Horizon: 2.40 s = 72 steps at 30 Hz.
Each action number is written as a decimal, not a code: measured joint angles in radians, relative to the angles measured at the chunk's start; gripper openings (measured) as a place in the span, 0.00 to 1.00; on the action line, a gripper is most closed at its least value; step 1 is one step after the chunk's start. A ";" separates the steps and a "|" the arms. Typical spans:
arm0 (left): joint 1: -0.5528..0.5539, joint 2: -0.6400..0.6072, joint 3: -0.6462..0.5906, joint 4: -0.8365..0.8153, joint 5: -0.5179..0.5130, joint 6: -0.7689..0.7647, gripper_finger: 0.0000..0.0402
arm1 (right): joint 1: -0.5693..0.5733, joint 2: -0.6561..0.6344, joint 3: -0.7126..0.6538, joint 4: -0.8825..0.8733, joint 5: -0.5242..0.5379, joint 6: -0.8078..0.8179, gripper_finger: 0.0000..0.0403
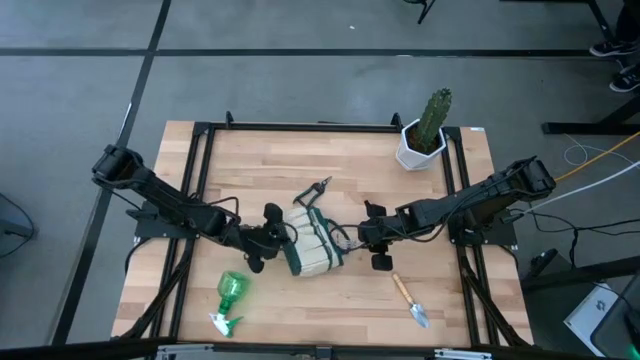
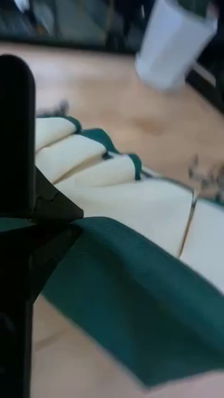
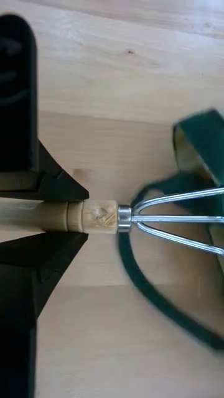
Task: Pick & Place Garden tools in Gardening bag
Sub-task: Put the brown hand rake into the gardening bag
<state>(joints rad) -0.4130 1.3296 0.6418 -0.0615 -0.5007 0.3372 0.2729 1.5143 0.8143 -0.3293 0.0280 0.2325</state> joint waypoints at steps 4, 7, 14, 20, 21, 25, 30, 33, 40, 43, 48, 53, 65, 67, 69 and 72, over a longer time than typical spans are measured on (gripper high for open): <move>-0.026 -0.009 0.000 -0.001 -0.080 0.017 0.01 | -0.007 0.000 0.000 -0.004 -0.003 0.009 0.18; -0.054 -0.025 0.000 -0.001 -0.119 0.035 0.01 | -0.028 0.000 0.000 -0.030 0.022 0.059 0.18; -0.098 -0.104 0.000 0.003 -0.343 0.053 0.01 | -0.080 0.000 0.000 -0.090 0.015 0.128 0.18; -0.097 -0.158 0.000 0.006 -0.479 0.053 0.01 | -0.090 0.000 0.000 -0.085 -0.071 0.128 0.18; -0.095 -0.163 0.000 0.007 -0.477 0.053 0.01 | -0.090 0.000 0.000 -0.081 -0.082 0.126 0.18; -0.086 -0.163 0.000 0.031 -0.403 0.052 0.01 | -0.090 0.000 0.000 -0.018 -0.084 0.093 0.18; -0.074 -0.134 0.000 0.060 -0.321 0.051 0.01 | -0.102 0.000 0.000 0.070 -0.036 0.075 0.18; -0.074 -0.118 0.000 0.065 -0.314 0.051 0.01 | -0.118 0.000 0.000 0.050 0.017 0.100 0.18; -0.074 -0.114 0.000 0.064 -0.241 0.051 0.01 | -0.135 0.000 0.000 -0.007 0.172 0.195 0.18; -0.072 -0.114 0.000 0.053 -0.237 0.026 0.02 | -0.140 0.000 0.000 0.005 0.178 0.206 0.18; -0.044 -0.114 0.000 0.042 -0.125 -0.049 0.05 | -0.139 0.000 0.000 0.047 0.179 0.209 0.18; -0.008 -0.102 0.000 0.033 -0.037 -0.123 0.10 | -0.139 0.000 0.000 0.094 0.182 0.207 0.18; 0.005 -0.105 0.000 0.051 -0.027 -0.233 0.33 | -0.151 0.000 0.000 0.148 0.182 0.198 0.18; 0.009 -0.105 0.000 0.064 -0.027 -0.248 0.37 | -0.154 -0.003 0.000 0.178 0.181 0.186 0.18; 0.017 -0.105 0.000 0.076 -0.018 -0.256 0.41 | -0.156 -0.021 0.000 0.212 0.178 0.174 0.18; 0.033 -0.105 0.001 0.096 -0.011 -0.275 0.45 | -0.158 -0.070 0.001 0.255 0.178 0.146 0.18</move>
<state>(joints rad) -0.3801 1.2246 0.6431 0.0348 -0.5119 0.0622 0.1154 1.4440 0.8150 -0.0740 0.2058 0.3786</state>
